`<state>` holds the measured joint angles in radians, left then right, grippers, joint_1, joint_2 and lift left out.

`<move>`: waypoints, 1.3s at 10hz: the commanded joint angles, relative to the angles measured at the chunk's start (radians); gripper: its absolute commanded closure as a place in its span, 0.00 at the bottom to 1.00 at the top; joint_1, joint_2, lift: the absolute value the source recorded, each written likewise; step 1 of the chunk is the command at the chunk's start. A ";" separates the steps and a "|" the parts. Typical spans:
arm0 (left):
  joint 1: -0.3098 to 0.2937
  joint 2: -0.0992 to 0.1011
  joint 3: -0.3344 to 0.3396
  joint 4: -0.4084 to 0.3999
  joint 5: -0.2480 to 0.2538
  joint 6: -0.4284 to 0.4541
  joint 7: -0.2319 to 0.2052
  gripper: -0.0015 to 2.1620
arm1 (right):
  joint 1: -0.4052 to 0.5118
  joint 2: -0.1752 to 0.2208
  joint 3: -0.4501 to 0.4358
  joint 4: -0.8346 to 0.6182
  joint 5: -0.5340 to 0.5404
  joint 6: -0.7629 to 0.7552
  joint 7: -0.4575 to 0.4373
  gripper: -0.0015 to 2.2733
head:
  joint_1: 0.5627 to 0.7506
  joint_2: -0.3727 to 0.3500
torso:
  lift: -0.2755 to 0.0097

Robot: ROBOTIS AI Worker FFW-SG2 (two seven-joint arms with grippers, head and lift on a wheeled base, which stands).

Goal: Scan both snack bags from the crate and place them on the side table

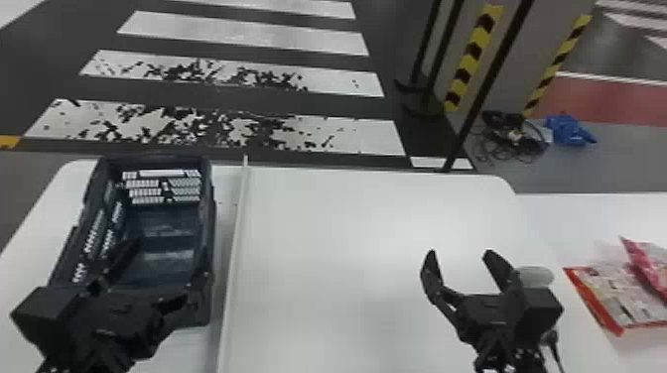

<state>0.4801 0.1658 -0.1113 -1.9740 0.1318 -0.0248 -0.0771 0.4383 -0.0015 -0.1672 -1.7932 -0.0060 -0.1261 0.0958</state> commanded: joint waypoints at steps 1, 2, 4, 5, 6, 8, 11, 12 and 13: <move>0.002 -0.002 0.001 -0.002 -0.001 0.000 0.000 0.05 | -0.001 0.002 -0.003 0.000 -0.002 0.000 0.001 0.03 | 0.70 0.28 | 0.62; 0.005 -0.002 0.004 -0.003 -0.001 0.000 0.000 0.05 | -0.001 0.002 -0.006 0.000 -0.008 -0.003 -0.001 0.03 | 0.70 0.28 | 0.62; 0.014 -0.003 0.009 -0.016 -0.003 0.000 0.002 0.05 | 0.000 0.002 -0.008 0.002 -0.026 -0.003 0.001 0.03 | 0.70 0.28 | 0.62; 0.012 -0.009 0.009 -0.017 -0.004 0.000 0.002 0.05 | 0.003 0.002 -0.006 0.002 -0.026 -0.007 0.001 0.03 | 0.70 0.28 | 0.62; 0.014 -0.012 0.005 -0.017 -0.014 0.000 0.002 0.05 | 0.008 0.002 -0.005 0.002 -0.026 -0.010 0.001 0.03 | 0.70 0.28 | 0.62; 0.015 -0.014 0.002 -0.025 -0.014 0.000 0.002 0.05 | 0.010 0.002 -0.006 0.003 -0.026 -0.010 0.001 0.03 | 0.70 0.27 | 0.62; 0.017 -0.017 0.001 -0.031 -0.018 0.000 0.003 0.05 | 0.014 0.002 -0.006 0.005 -0.028 -0.013 0.001 0.03 | 0.70 0.27 | 0.62; 0.018 -0.018 -0.001 -0.029 -0.021 0.000 0.005 0.05 | 0.016 0.002 -0.006 0.006 -0.034 -0.022 0.001 0.03 | 0.70 0.27 | 0.62; 0.020 -0.018 -0.001 -0.031 -0.024 0.000 0.003 0.05 | 0.016 0.002 -0.009 0.008 -0.037 -0.022 0.001 0.03 | 0.70 0.26 | 0.62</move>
<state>0.4999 0.1475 -0.1116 -2.0042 0.1091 -0.0252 -0.0727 0.4546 -0.0015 -0.1749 -1.7865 -0.0417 -0.1466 0.0966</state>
